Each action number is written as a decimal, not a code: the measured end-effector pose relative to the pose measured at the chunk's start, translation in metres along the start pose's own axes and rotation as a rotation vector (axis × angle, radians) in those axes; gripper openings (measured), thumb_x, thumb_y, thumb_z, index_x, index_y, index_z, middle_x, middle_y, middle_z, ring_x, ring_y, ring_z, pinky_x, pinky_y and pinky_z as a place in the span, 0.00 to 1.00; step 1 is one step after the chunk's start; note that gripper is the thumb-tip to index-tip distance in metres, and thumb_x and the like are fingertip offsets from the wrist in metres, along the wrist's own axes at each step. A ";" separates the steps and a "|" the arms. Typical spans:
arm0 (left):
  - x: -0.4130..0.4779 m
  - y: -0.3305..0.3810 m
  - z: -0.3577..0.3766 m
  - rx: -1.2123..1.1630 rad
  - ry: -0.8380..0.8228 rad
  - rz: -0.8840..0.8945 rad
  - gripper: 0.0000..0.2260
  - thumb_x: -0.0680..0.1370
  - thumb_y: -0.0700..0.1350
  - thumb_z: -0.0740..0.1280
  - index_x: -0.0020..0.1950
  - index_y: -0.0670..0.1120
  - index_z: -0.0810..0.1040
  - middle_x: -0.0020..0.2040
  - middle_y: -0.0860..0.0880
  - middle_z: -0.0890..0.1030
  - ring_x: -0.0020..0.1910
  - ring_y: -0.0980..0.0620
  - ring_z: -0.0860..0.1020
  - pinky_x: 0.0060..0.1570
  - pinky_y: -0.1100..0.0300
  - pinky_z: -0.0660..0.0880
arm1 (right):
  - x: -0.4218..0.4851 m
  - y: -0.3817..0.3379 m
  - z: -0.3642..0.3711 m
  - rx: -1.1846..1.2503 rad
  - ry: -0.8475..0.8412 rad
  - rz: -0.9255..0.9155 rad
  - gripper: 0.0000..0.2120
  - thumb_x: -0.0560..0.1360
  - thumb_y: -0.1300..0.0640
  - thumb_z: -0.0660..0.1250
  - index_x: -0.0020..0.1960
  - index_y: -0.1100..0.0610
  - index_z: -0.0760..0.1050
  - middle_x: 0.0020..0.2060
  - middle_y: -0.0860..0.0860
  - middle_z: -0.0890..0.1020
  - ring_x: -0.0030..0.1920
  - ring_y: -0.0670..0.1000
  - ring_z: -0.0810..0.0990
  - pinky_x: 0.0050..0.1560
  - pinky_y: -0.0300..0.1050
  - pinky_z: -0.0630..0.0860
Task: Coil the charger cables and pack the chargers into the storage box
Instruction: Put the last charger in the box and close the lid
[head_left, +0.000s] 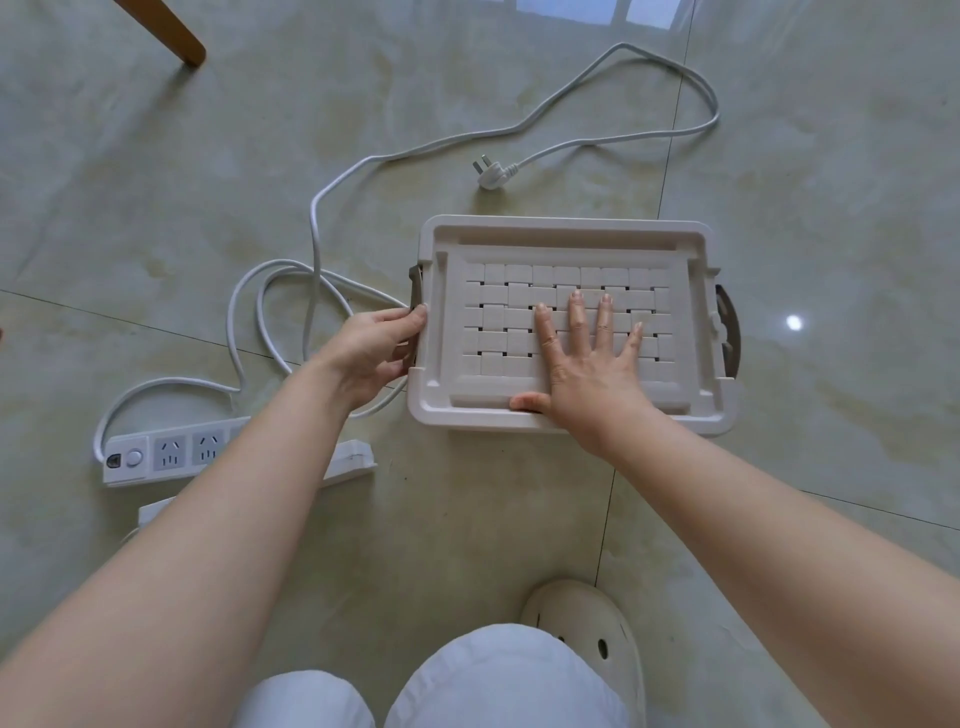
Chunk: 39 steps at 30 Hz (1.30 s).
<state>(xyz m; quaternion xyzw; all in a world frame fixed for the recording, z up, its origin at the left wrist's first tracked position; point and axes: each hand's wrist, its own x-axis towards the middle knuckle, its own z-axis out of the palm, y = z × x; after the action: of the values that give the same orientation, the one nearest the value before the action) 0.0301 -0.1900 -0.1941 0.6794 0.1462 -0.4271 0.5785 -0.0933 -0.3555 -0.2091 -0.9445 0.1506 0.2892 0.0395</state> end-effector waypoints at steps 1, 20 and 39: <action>0.001 0.000 -0.004 -0.057 -0.029 -0.030 0.07 0.78 0.39 0.64 0.55 0.41 0.78 0.38 0.51 0.83 0.38 0.56 0.79 0.43 0.64 0.78 | 0.000 0.000 0.000 -0.003 0.004 -0.003 0.47 0.70 0.28 0.49 0.74 0.52 0.29 0.73 0.60 0.32 0.72 0.67 0.33 0.66 0.72 0.41; -0.003 -0.005 0.026 0.737 0.391 0.349 0.15 0.75 0.36 0.67 0.62 0.40 0.73 0.59 0.41 0.74 0.56 0.44 0.75 0.58 0.56 0.72 | -0.001 0.002 0.001 0.001 0.036 -0.032 0.46 0.70 0.27 0.48 0.74 0.51 0.29 0.73 0.59 0.32 0.72 0.66 0.33 0.68 0.72 0.40; -0.014 -0.026 0.121 1.583 -0.055 0.510 0.39 0.72 0.61 0.68 0.76 0.60 0.48 0.78 0.51 0.45 0.76 0.42 0.42 0.70 0.34 0.43 | -0.011 0.106 0.015 1.022 0.469 0.620 0.31 0.76 0.54 0.64 0.73 0.64 0.55 0.69 0.59 0.66 0.69 0.57 0.65 0.67 0.47 0.62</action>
<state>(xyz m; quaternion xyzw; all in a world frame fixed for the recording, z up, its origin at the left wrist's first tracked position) -0.0464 -0.2889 -0.1968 0.8871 -0.3699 -0.2759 0.0123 -0.1427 -0.4510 -0.2137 -0.7572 0.5404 -0.0355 0.3652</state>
